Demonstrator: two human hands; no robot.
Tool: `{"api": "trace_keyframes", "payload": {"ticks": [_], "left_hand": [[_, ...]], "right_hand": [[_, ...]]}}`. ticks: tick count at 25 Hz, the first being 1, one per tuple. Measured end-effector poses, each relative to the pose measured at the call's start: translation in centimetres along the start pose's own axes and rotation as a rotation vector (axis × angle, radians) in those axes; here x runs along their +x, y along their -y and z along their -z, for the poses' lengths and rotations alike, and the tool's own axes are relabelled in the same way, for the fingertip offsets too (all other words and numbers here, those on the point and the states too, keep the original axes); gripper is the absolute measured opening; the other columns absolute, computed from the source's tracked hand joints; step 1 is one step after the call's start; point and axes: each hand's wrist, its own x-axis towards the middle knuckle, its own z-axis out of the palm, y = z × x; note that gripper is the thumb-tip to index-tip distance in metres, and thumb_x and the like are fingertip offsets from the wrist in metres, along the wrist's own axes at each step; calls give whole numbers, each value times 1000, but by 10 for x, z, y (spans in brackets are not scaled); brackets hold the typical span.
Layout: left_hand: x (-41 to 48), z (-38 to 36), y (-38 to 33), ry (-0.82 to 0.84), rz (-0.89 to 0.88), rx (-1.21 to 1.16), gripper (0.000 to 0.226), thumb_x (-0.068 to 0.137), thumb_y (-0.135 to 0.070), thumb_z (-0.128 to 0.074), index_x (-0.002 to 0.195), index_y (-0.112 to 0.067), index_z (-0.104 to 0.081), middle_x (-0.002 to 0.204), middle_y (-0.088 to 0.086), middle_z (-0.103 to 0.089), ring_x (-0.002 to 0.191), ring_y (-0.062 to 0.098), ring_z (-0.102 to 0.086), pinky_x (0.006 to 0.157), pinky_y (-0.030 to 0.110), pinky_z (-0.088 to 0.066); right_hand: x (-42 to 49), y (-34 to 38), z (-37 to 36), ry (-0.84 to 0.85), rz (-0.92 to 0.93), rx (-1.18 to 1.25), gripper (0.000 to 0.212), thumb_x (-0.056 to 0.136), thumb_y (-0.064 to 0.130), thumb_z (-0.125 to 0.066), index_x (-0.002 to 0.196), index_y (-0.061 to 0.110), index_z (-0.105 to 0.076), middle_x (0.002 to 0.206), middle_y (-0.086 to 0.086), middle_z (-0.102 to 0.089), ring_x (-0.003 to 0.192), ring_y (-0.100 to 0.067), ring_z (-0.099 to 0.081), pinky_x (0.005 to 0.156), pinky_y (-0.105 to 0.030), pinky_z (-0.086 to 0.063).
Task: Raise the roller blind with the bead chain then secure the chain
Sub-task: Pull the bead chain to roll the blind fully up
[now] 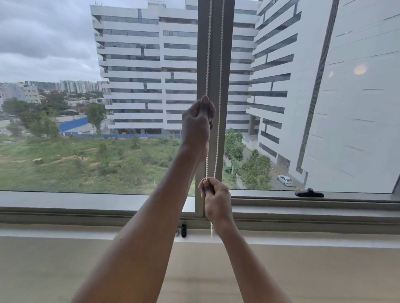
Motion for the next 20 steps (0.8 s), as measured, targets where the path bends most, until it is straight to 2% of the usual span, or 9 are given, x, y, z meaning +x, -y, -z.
{"api": "trace_keyframes", "payload": {"ticks": [1, 3, 5, 7, 9, 13, 16, 18, 20], "left_hand": [[-6, 2, 7, -1, -1, 12, 45, 113, -24, -49, 70, -23, -61, 60, -10, -49, 56, 5, -37, 59, 24, -30], [-18, 7, 21, 1, -5, 41, 45, 113, -23, -48, 69, -23, -60, 57, -12, -47, 57, 7, -35, 60, 27, -30], [-26, 16, 34, -1, -8, 60, 45, 113, -22, -48, 70, -23, -60, 55, -14, -48, 56, 6, -37, 60, 26, -31], [-33, 25, 47, -2, 2, 72, 44, 113, -21, -48, 71, -22, -60, 56, -15, -50, 54, 4, -38, 60, 25, -33], [-43, 32, 62, 2, 26, 76, 43, 113, -19, -48, 72, -21, -61, 60, -11, -53, 55, 5, -40, 59, 24, -34], [-66, 35, 87, 6, 90, 70, 48, 112, -14, -48, 67, -26, -60, 63, -7, -51, 59, 9, -38, 61, 28, -33], [-77, 31, 92, -11, 101, 100, 53, 113, -16, -48, 62, -26, -56, 57, -12, -47, 55, 7, -34, 58, 27, -29], [-80, 30, 92, -10, 101, 106, 53, 113, -15, -48, 61, -26, -57, 53, -14, -45, 53, 5, -33, 57, 27, -28], [-83, 29, 93, 2, 99, 134, 51, 113, -15, -47, 63, -22, -57, 53, -13, -43, 52, 5, -32, 57, 28, -27]], "right_hand": [[-3, -9, 1, 14, -40, -20, 33, 109, 11, -48, 80, 9, -65, 62, 2, -56, 47, -1, -39, 48, -18, -34], [-11, -21, 4, 84, -142, -29, 32, 109, 10, -45, 87, 13, -69, 74, -6, -71, 58, -11, -53, 55, -25, -44], [-15, -19, 12, 160, -227, -82, 34, 105, -3, -40, 110, 12, -70, 104, -11, -77, 89, -19, -68, 78, -26, -56], [-9, -2, 22, 126, -192, -138, 49, 97, -11, -36, 132, 9, -63, 126, -10, -71, 115, -18, -66, 103, -31, -55], [5, 32, 28, 6, -93, -74, 39, 103, -1, -43, 135, 9, -62, 129, -9, -71, 120, -19, -66, 109, -38, -54], [46, 125, 31, -14, 117, 84, 24, 108, 18, -46, 123, 15, -65, 114, -16, -74, 94, -21, -68, 84, -35, -58], [78, 173, 24, 44, 221, 140, 24, 110, 21, -46, 120, 10, -63, 106, -10, -75, 83, -19, -70, 76, -34, -60], [93, 178, 17, -18, 291, 96, 25, 110, 19, -46, 115, 6, -67, 85, -5, -71, 61, -10, -59, 54, -26, -50], [99, 167, 11, -114, 384, 58, 28, 110, 14, -44, 104, 3, -69, 68, 4, -59, 49, -1, -45, 46, -21, -36]]}}
